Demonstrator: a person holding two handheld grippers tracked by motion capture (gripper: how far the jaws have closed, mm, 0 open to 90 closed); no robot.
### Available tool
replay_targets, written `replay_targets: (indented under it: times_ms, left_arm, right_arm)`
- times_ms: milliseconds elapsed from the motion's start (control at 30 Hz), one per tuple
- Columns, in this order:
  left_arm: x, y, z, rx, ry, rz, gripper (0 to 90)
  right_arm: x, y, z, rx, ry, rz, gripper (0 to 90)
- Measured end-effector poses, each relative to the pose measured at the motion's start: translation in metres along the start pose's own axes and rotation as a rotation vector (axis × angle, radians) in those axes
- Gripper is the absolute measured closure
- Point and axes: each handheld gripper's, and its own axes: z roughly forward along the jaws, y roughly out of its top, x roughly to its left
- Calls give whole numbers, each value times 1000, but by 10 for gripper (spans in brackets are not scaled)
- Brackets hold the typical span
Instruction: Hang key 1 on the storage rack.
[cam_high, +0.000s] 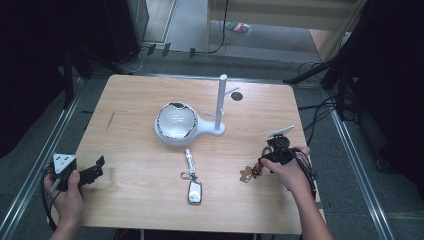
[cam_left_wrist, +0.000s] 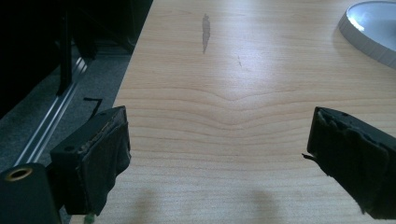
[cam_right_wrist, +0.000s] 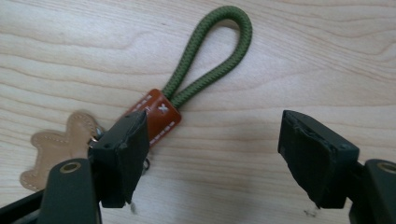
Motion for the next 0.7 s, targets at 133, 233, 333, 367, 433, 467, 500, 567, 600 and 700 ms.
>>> replay_targets:
  times_ms: [133, 233, 333, 367, 433, 467, 500, 567, 600, 700]
  left_arm:
    - [0, 0, 0, 0, -1, -2, 63]
    - [0, 0, 0, -1, -1, -2, 63]
    - [0, 0, 0, 0, -2, -1, 63]
    - [0, 0, 0, 0, -2, -1, 63]
    - [0, 0, 0, 0, -2, -1, 63]
    - [-1, 0, 0, 0, -2, -1, 63]
    - [-1, 0, 0, 0, -2, -2, 64]
    - [-1, 0, 0, 0, -2, -2, 63]
    - [-1, 0, 0, 0, -2, -1, 63]
    - [-1, 0, 0, 1, -2, -1, 63]
  right_arm:
    - [3, 2, 1, 4, 6, 4, 276]
    - [5, 3, 1, 3, 16, 8, 291]
    - [8, 5, 2, 20, 31, 22, 340]
    - [9, 5, 2, 21, 33, 29, 359]
    - [10, 6, 2, 22, 41, 36, 370]
    - [11, 6, 2, 34, 50, 51, 390]
    - [12, 7, 3, 36, 53, 49, 401]
    - [13, 7, 4, 43, 53, 52, 408]
    - [14, 7, 4, 45, 57, 48, 414]
    - [16, 7, 5, 58, 64, 45, 427]
